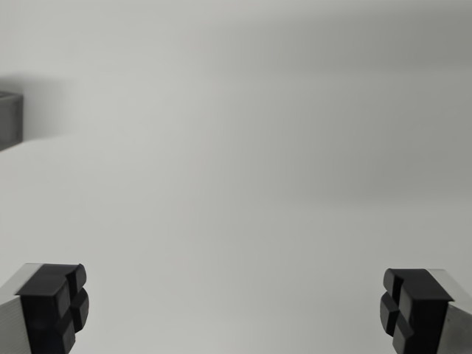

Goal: Destack cube

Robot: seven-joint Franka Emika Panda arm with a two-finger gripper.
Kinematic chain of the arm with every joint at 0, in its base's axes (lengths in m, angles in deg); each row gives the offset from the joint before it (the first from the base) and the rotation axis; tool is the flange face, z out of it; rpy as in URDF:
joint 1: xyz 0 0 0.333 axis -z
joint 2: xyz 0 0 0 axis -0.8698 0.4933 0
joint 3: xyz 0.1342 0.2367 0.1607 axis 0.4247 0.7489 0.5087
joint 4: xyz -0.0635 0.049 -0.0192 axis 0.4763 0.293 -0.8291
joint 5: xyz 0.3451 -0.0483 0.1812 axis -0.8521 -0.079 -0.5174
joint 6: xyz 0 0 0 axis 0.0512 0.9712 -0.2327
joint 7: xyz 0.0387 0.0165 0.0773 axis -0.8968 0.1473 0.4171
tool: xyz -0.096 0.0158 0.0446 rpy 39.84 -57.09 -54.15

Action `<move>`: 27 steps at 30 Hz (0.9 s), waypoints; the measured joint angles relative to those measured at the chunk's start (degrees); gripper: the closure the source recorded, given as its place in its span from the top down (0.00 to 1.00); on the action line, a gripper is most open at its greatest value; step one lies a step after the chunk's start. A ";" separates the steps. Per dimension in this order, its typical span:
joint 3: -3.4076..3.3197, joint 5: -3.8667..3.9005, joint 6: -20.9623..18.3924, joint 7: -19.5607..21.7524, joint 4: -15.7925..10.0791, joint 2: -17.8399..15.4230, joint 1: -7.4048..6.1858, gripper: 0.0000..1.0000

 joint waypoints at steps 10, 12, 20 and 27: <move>0.35 0.00 0.89 1.73 -0.50 0.26 -1.00 1.00; 0.42 0.00 1.06 2.10 -0.58 0.34 -1.21 1.00; 0.77 0.05 2.03 4.26 -0.97 0.86 -2.51 1.00; 1.15 0.15 2.90 6.33 -1.24 1.38 -3.70 1.00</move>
